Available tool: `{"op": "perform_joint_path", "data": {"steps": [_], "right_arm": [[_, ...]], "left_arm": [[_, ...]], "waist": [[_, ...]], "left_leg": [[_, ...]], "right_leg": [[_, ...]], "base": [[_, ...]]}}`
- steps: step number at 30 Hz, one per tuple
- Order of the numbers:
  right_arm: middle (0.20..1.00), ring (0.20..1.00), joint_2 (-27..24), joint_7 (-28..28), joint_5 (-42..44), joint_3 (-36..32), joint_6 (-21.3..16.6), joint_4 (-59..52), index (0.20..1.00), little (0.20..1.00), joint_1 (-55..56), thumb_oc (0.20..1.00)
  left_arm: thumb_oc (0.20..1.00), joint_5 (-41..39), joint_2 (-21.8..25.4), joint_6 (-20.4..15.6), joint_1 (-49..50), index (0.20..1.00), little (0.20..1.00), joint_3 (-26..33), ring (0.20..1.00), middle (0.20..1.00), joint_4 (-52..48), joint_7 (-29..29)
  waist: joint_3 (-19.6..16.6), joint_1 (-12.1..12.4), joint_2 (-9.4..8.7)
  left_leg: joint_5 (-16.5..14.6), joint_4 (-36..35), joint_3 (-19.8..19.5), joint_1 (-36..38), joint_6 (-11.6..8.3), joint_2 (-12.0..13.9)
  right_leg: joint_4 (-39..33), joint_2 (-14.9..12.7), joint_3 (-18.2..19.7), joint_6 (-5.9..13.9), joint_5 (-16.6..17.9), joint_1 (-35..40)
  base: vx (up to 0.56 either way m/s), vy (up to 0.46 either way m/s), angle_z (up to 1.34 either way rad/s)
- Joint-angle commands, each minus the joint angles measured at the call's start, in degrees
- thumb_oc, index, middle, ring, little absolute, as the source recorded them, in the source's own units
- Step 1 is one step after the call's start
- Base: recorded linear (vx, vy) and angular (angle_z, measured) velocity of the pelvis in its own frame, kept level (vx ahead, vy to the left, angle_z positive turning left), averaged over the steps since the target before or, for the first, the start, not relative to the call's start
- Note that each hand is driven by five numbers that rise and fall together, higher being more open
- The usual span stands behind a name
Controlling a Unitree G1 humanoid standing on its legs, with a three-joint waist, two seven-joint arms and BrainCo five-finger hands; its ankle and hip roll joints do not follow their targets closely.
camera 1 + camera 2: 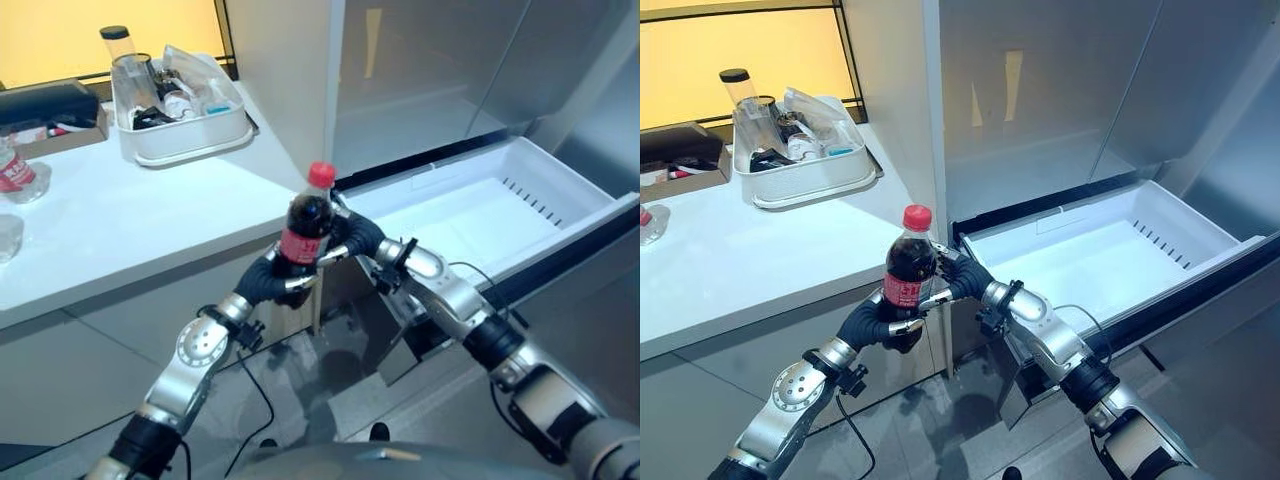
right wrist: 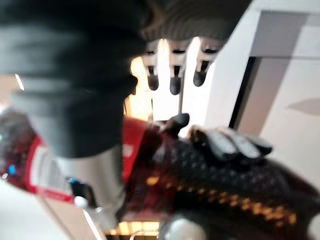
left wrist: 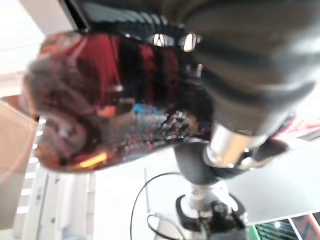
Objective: Take the drinks into the refrigerator
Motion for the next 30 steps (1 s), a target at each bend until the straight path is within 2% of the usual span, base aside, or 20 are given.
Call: {"op": "perform_joint_path", "data": {"steps": [1,6,14,21,22,24,30], "right_arm": [[1.000,1.000,4.02,-1.24,2.74,-0.36,-3.15,-2.83,1.000,1.000,-7.26,1.000],[1.000,1.000,5.60,-3.10,1.77,-1.10,-3.95,-2.94,1.000,1.000,-6.57,1.000],[1.000,1.000,8.31,-4.24,-0.87,0.21,-3.49,0.57,1.000,1.000,-8.56,1.000],[1.000,1.000,12.98,-7.52,-4.68,1.03,-3.38,10.98,1.000,1.000,-11.25,1.000],[0.595,0.595,13.69,-7.87,-4.76,0.98,-3.38,12.08,0.595,0.595,-11.64,0.595],[0.200,0.200,14.74,-9.07,-5.24,0.71,-3.57,13.68,0.200,0.200,-12.49,0.200],[0.200,0.200,15.54,-10.66,-3.76,-0.61,-3.98,12.21,0.200,0.200,-12.00,0.200]], "left_arm": [[0.200,4.04,0.29,-6.58,-9.42,0.200,0.200,-4.44,0.200,0.200,-2.25,0.20],[0.200,5.95,-1.21,-6.61,-9.53,0.200,0.200,-4.33,0.200,0.200,-1.01,2.58],[0.200,6.20,-2.26,-6.36,-11.92,0.200,0.200,-6.25,0.200,0.200,-1.27,2.96],[0.200,6.44,-3.31,-5.91,-14.44,0.200,0.200,-8.52,0.200,0.200,-1.11,3.61],[0.200,6.14,-3.47,-5.95,-14.54,0.200,0.200,-8.73,0.200,0.200,-1.23,3.61],[0.200,5.61,-3.61,-5.75,-14.64,0.200,0.200,-8.87,0.200,0.200,-1.40,3.71],[0.200,4.77,-4.20,-5.36,-14.30,0.200,0.200,-8.56,0.200,0.200,-1.43,4.40]], "waist": [[-1.17,1.55,-1.54],[-1.13,1.73,-1.50],[-1.07,1.92,-1.65],[-1.36,2.16,-1.71],[-1.37,2.20,-1.72],[-1.41,2.26,-1.73],[-1.34,2.24,-1.69]], "left_leg": [[-3.74,0.05,-3.09,-0.99,2.11,-2.40],[-3.74,0.05,-3.29,-1.06,2.21,-2.38],[-3.81,0.05,-3.18,-0.92,2.21,-2.17],[-3.99,0.05,-3.09,-0.73,2.17,-2.05],[-3.99,0.05,-3.08,-0.69,2.17,-2.03],[-4.04,0.05,-3.02,-0.63,2.17,-2.04],[-4.02,0.05,-2.99,-0.70,2.27,-2.06]], "right_leg": [[0.58,-1.05,-5.17,2.56,-3.92,4.67],[0.59,-1.04,-5.31,2.53,-3.98,4.72],[0.63,-0.93,-5.29,2.45,-4.10,4.78],[0.58,-0.81,-5.11,2.42,-4.24,4.89],[0.58,-0.81,-5.10,2.42,-4.27,4.92],[0.58,-0.76,-4.96,2.42,-4.24,4.89],[0.58,-0.79,-4.64,2.51,-4.17,4.76]], "base": [[0.00,0.000,0.00],[0.00,0.000,0.00],[0.00,0.000,0.00],[0.00,0.000,0.00],[0.00,0.000,0.00],[0.00,0.000,0.00],[0.00,0.000,0.00]]}}
